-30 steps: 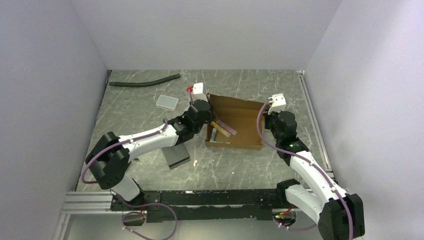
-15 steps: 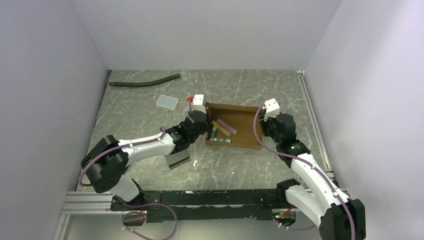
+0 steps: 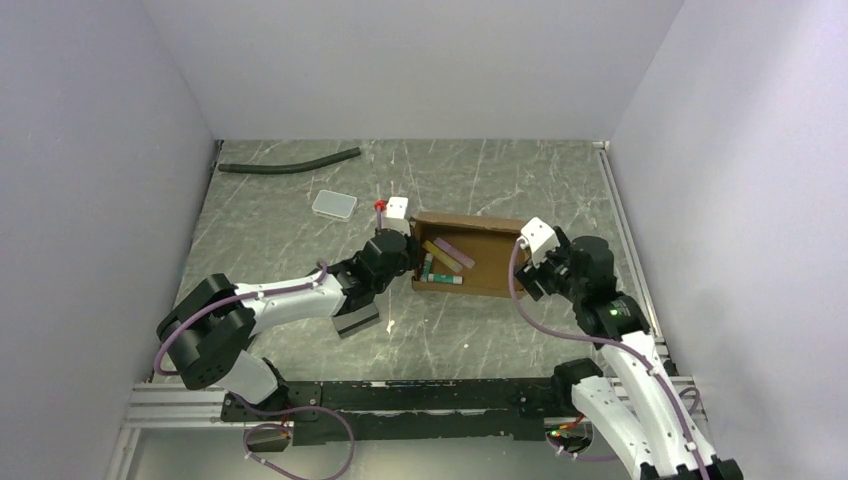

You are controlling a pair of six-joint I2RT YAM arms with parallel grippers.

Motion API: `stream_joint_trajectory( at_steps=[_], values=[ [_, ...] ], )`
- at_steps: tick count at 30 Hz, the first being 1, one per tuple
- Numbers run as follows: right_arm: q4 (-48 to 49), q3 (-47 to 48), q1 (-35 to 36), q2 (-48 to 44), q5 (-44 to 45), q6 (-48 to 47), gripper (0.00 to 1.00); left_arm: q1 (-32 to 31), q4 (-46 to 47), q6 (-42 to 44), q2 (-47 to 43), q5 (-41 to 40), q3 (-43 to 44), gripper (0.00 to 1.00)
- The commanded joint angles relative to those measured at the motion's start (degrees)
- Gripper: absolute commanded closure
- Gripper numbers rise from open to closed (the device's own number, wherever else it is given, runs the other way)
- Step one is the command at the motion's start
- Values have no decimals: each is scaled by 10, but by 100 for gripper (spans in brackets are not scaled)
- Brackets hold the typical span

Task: Fold the paper box

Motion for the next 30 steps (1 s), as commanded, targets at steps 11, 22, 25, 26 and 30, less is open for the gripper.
stream_joint_trajectory(
  at_steps=[11, 22, 25, 26, 30],
  values=[
    [-422, 278, -23, 10, -303, -294, 17, -6, -1, 8, -16, 31, -20, 100],
    [-297, 395, 12, 243, -278, -232, 18, -10, -10, -15, -27, 41, -33, 100],
    [-274, 372, 34, 258, -254, -225, 29, -11, -4, -19, -27, 45, -38, 100],
    [-259, 358, 42, 257, -240, -220, 33, -12, -2, -20, -26, 47, -39, 100],
    [-211, 303, 65, 248, -183, -225, 56, -12, -8, -25, -25, 53, -38, 98]
  ],
)
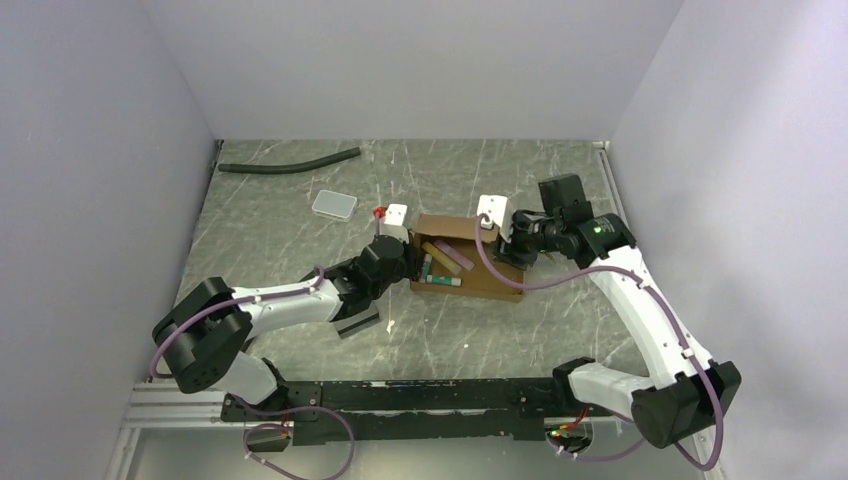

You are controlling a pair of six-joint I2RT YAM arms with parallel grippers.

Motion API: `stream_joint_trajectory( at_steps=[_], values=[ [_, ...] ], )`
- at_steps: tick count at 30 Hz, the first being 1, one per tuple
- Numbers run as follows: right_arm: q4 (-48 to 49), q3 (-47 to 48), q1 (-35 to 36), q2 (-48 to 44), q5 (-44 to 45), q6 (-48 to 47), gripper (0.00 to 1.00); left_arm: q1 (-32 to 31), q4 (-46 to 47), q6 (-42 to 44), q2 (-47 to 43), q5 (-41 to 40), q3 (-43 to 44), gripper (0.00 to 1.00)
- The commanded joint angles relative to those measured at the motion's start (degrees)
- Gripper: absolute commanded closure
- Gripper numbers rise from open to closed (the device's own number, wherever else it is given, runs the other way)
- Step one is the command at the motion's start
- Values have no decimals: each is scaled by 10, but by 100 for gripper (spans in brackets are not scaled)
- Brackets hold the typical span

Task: Fold the paper box

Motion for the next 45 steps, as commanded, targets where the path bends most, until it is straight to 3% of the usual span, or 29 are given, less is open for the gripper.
stream_joint_trajectory(
  at_steps=[1, 3, 7, 14, 18, 20, 24, 29, 31, 35, 39, 41, 45],
  values=[
    [73, -49, 21, -25, 63, -4, 64, -7, -18, -20, -12, 29, -6, 94],
    [87, -75, 28, -41, 76, -10, 83, -7, -32, -23, -24, 32, -7, 83],
    [105, -127, 37, -65, 95, -19, 96, -7, -84, -28, -81, 62, -17, 61],
    [110, -195, 44, -80, 80, -26, 98, -6, -175, -13, -245, 177, -69, 34],
    [93, -223, 57, -61, 61, -49, 96, -5, -211, -2, -342, 178, -95, 10],
    [87, -238, 72, -46, 66, -58, 90, -4, -213, 3, -361, 167, -99, 1],
    [78, -257, 94, -12, 84, -55, 68, 9, -189, 14, -328, 179, -87, 0],
    [50, -245, 94, -10, 54, -52, 42, 59, -158, 15, -199, 248, -28, 1],
    [36, -227, 90, -23, 33, -41, 35, 90, -140, 12, -140, 294, -6, 0],
    [39, -197, 38, -59, -44, -7, 33, 127, -104, 18, -32, 354, 33, 0],
    [94, -193, -95, -70, -131, 74, 33, 142, -104, 21, 46, 378, 71, 0],
    [151, -198, -140, -63, -109, 157, 33, 147, -107, 20, 73, 384, 84, 1],
    [277, -222, -206, -38, 34, 382, 31, 153, -90, 11, 98, 389, 83, 1]
  ],
)
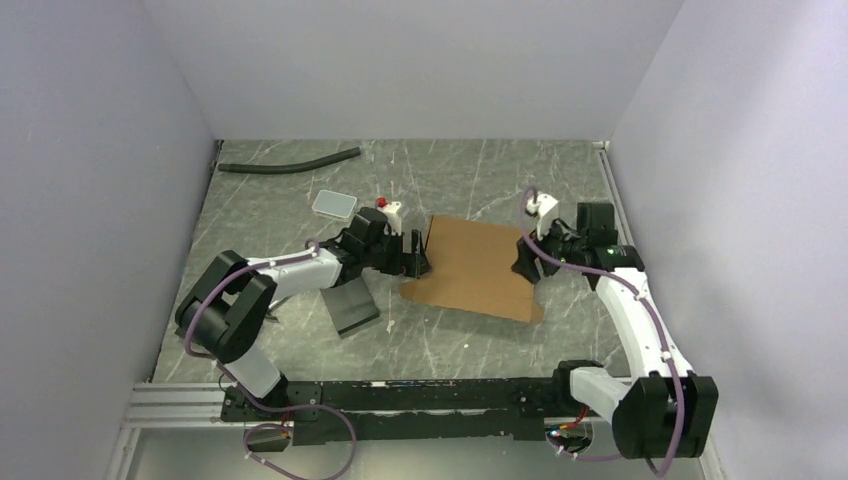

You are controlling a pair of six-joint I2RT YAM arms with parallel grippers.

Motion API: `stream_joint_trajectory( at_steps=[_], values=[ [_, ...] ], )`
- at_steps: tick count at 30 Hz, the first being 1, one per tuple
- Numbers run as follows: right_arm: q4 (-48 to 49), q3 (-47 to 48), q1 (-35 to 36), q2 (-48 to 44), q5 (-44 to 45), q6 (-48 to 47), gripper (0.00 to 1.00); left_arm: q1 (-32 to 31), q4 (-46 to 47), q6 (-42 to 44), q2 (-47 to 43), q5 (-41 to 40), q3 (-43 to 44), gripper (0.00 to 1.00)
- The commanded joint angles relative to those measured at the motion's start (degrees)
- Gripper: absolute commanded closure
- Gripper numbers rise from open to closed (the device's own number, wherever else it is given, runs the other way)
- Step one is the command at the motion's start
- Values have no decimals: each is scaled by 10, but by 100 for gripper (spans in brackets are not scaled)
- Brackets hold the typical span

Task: Fold the paper box

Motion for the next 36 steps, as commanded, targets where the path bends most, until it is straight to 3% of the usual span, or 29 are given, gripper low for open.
stream_joint_trajectory(
  at_steps=[1, 7, 11, 17, 23, 27, 36],
  values=[
    [144, -14, -62, 29, 99, 252, 30, 8, 40, -3, 13, 30, 15, 1],
    [143, -15, -168, 110, 54, 315, 29, 17, 76, -24, -11, 8, -19, 1],
    [135, -1, -183, 185, 6, 315, 33, 26, 90, -30, -41, -2, -41, 1],
    [114, 25, -183, 282, -48, 314, 48, 46, 131, -74, -63, 25, -73, 1],
    [114, 26, -186, 312, -71, 322, 78, 48, 191, -121, -104, 13, -124, 1],
    [113, 26, -202, 325, -72, 326, 90, 49, 208, -132, -119, 4, -150, 1],
    [108, 33, -234, 355, -93, 322, 95, 51, 317, -188, -72, 60, -172, 1]
  ],
)
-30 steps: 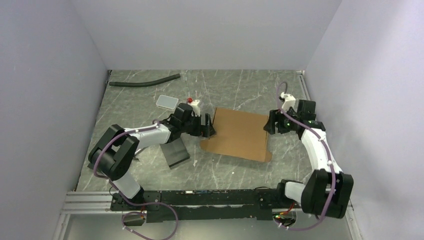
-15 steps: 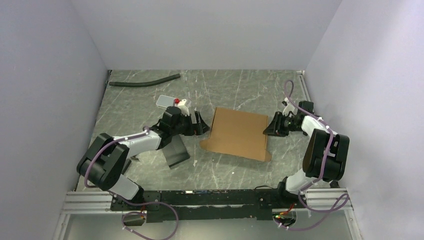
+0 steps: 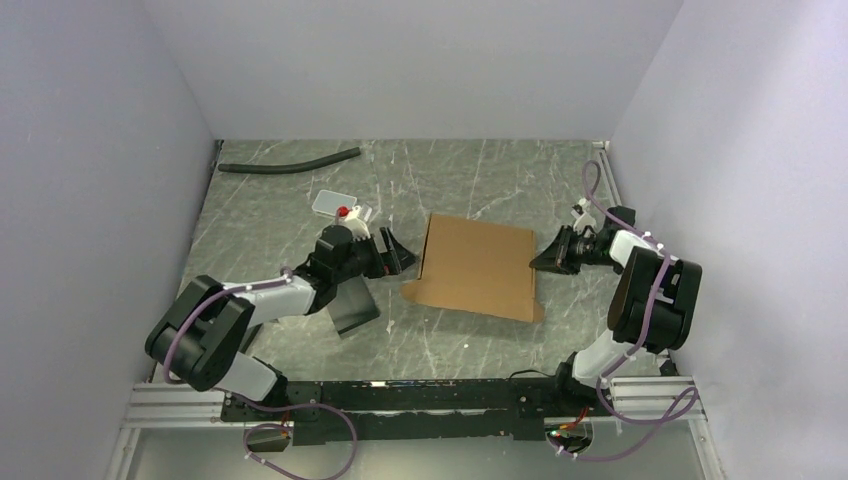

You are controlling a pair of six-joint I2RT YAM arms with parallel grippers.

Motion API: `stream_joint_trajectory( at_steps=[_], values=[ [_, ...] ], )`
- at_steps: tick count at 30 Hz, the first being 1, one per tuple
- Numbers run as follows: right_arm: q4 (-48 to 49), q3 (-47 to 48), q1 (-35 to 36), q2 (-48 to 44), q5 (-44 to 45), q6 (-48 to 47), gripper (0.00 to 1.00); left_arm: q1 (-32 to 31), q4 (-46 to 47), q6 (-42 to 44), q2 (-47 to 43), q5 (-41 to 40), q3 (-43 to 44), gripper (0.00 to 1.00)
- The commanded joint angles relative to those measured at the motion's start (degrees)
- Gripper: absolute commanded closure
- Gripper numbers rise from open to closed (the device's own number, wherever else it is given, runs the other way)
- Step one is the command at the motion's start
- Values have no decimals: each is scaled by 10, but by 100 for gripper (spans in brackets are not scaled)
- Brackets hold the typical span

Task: Fold the paper box

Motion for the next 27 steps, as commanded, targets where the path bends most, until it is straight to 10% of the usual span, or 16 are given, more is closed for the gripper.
stream_joint_trajectory(
  at_steps=[1, 27],
  values=[
    [4, 14, -9, 28, 27, -16, 95, 2, 104, -42, 40, 47, 3, 1],
    [-1, 21, -26, 53, 26, -20, 97, -1, 317, -211, 262, 165, 58, 1]
  ],
)
